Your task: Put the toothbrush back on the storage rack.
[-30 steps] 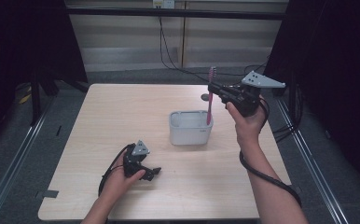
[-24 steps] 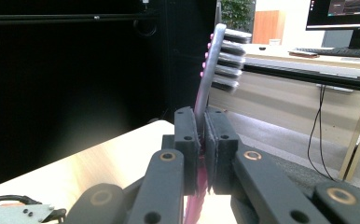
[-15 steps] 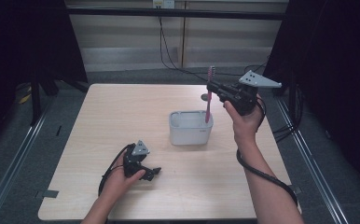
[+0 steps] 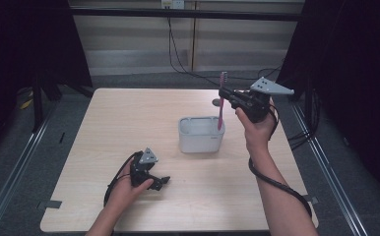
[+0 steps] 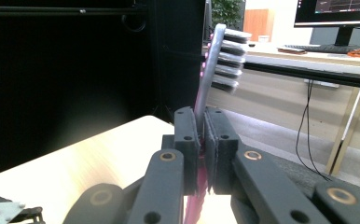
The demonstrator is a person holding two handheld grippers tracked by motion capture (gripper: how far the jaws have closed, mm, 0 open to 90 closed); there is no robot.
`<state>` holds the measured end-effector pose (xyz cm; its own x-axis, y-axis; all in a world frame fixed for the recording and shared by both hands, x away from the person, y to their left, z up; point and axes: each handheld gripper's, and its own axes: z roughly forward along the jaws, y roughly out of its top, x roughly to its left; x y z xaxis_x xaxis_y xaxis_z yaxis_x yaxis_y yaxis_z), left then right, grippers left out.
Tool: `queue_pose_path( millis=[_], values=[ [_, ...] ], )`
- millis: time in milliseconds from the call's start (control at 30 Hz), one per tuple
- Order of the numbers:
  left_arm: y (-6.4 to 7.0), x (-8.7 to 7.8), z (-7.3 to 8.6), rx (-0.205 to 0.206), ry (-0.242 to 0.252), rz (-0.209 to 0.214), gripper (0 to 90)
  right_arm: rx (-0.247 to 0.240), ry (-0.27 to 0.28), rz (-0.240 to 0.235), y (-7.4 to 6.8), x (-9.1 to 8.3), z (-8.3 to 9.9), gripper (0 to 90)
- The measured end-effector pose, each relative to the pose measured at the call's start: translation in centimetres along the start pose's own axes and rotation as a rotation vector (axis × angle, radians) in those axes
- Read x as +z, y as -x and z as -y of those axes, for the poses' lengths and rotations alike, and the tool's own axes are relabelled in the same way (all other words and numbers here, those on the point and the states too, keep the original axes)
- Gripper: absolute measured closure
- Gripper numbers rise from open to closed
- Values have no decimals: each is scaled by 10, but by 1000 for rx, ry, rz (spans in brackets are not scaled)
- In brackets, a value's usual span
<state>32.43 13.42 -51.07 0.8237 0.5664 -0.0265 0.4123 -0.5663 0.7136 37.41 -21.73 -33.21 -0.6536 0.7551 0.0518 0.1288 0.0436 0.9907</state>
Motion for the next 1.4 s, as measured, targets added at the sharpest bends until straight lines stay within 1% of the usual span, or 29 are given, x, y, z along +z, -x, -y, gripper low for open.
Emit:
queue_pose_path(
  millis=[233, 300, 600, 767, 1267, 1400],
  values=[
    [0, 0, 0, 0, 0, 0, 59, -7, -4, 18, 4, 2, 6, 844],
    [0, 0, 0, 0, 0, 0, 59, -1, 0, 19, 4, 3, 7, 844],
    [0, 0, 0, 0, -1, 2, 59, -5, 4, 30, 7, 5, 11, 844],
    [0, 0, 0, 0, -1, 2, 59, -4, -4, 32, 8, 6, 15, 844],
    [0, 0, 0, -1, -2, 3, 59, 6, -8, 36, 9, 9, 20, 843],
    [0, 0, 0, -1, -2, 3, 59, -1, -8, 33, 9, 9, 21, 843]
  ],
)
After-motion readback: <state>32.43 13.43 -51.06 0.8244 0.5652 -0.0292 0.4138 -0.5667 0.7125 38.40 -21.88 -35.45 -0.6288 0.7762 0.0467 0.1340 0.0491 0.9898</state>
